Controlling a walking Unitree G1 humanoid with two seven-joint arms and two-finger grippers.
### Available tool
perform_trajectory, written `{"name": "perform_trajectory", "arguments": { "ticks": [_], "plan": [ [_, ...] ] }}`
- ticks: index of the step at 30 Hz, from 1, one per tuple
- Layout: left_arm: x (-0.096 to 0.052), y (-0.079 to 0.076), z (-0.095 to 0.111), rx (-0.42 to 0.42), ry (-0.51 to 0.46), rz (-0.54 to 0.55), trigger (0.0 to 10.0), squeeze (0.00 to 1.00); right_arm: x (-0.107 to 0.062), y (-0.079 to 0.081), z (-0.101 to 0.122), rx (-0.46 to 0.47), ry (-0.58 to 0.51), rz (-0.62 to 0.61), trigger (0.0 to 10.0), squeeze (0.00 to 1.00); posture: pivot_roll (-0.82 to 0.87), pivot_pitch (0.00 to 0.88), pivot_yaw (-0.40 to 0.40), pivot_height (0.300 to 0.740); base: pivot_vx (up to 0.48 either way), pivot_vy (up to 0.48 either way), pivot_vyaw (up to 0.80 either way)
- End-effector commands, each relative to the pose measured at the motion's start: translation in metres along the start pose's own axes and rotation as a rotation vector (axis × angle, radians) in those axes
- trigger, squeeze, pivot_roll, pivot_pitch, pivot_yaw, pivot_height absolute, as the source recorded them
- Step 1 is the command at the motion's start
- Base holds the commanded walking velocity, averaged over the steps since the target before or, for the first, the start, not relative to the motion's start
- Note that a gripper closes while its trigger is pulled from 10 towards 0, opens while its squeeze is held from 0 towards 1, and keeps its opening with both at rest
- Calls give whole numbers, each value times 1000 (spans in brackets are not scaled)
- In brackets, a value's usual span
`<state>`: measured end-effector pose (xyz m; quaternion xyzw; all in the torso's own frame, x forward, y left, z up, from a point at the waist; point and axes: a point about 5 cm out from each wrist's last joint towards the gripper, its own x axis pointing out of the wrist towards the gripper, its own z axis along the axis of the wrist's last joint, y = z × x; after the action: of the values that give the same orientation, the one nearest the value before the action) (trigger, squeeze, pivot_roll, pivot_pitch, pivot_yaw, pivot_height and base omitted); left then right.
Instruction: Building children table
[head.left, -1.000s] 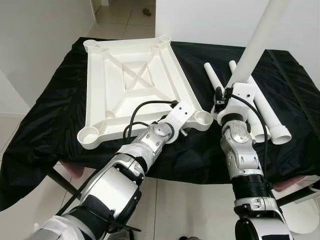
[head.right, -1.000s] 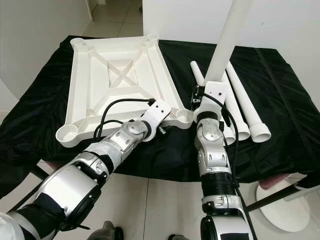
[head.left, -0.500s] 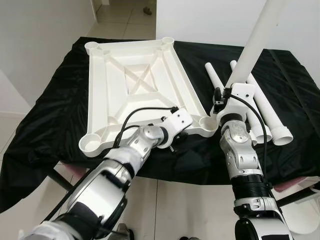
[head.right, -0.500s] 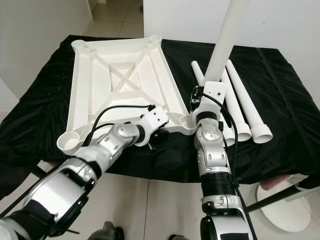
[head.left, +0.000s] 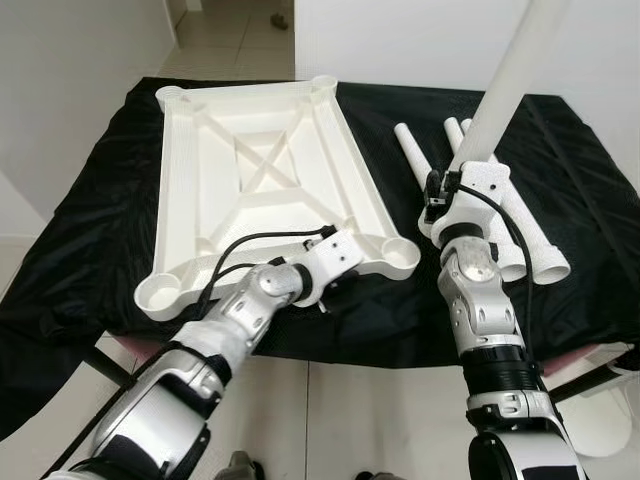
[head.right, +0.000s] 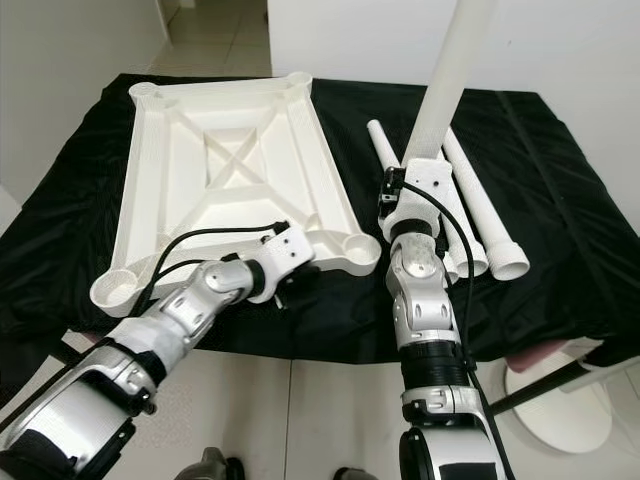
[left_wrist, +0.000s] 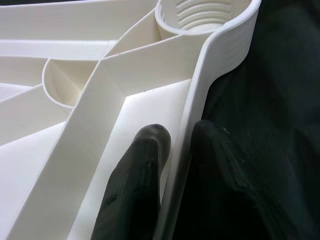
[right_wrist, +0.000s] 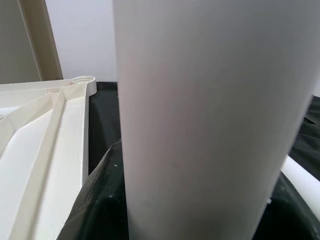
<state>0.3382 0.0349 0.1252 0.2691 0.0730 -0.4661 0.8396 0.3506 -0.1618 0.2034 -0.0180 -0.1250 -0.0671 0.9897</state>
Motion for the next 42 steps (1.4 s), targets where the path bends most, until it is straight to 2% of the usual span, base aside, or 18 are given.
{"name": "perform_trajectory", "arguments": {
  "ticks": [1, 5, 6, 7, 8, 13, 14, 16, 20, 21, 22, 23, 28, 32, 34, 36, 39, 42],
  "plan": [
    [-10, -24, -34, -49, 134, -327, 0, 0, 1, 4, 1, 10, -5, 13, 10000, 0, 102, 74, 5, 740, 0, 0, 0],
    [-14, -23, -39, -50, 150, -314, 0, 0, 1, 5, 1, 10, -5, 18, 10000, 0, 107, 69, 2, 740, 0, 0, 0],
    [-18, -21, -44, -50, 167, -303, 588, 0, 2, 7, 2, 13, -5, 26, 10000, 0, 107, 66, -2, 740, 0, 0, 0],
    [-20, -20, -47, -40, 184, -292, 6235, 0, 2, 8, 2, 13, -6, 32, 10000, 0, 107, 62, -2, 740, 0, 0, 0],
    [-22, -19, -50, -39, 193, -279, 10000, 0, 3, 9, 2, 14, -7, 37, 10000, 0, 109, 58, -3, 740, 0, 0, 0],
    [-24, -18, -48, -56, 173, -267, 10000, 0, 2, 11, 1, 15, -4, 49, 10000, 0, 110, 56, -4, 740, 0, 0, 0],
    [-25, -17, -45, -93, 143, -259, 10000, 1000, 2, 12, 0, 14, -2, 61, 10000, 0, 111, 51, -11, 740, 0, 0, 0],
    [-25, -15, -38, -143, 98, -243, 10000, 1000, 1, 15, -1, 11, 3, 83, 10000, 0, 115, 51, -21, 740, 0, 0, 0],
    [-26, -11, -30, -138, 69, -222, 10000, 1000, 1, 17, -2, 9, 6, 98, 10000, 0, 120, 52, -25, 740, 0, 0, 0],
    [-26, -8, -27, -138, 60, -208, 10000, 290, 2, 17, -2, 9, 6, 102, 10000, 0, 120, 52, -25, 740, 0, 0, 0],
    [-26, -8, -27, -138, 60, -208, 10000, 290, 2, 17, -2, 9, 6, 102, 10000, 0, 120, 52, -25, 740, 0, 0, 0],
    [-26, -5, -23, -150, 47, -187, 10000, 0, 2, 18, -2, 10, 7, 106, 10000, 0, 122, 51, -25, 740, 0, 0, 0],
    [-34, 17, 6, -208, -100, -73, 10000, 0, -1, 26, -5, 18, 12, 157, 10000, 0, 126, 48, -26, 740, 0, 0, 0],
    [-36, 21, 12, -226, -128, -43, 10000, 0, -2, 27, -6, 18, 14, 165, 10000, 0, 131, 42, -26, 740, 0, 0, 0],
    [-43, 32, 28, -277, -224, 59, 10000, 0, -4, 31, -9, 19, 17, 183, 10000, 0, 132, 33, -25, 740, 0, 0, 0],
    [-44, 33, 30, -283, -235, 68, 10000, 0, -4, 31, -9, 19, 17, 185, 10000, 0, 132, 33, -25, 740, 0, 0, 0],
    [-48, 40, 37, -298, -293, 234, 10000, 0, -6, 34, -12, 18, 20, 203, 10000, 0, 141, 8, -26, 740, 0, 0, 0],
    [-49, 40, 38, -307, -303, 264, 10000, 0, -6, 35, -13, 17, 25, 202, 10000, 0, 141, 8, -26, 740, 0, 0, 0]
  ]
}}
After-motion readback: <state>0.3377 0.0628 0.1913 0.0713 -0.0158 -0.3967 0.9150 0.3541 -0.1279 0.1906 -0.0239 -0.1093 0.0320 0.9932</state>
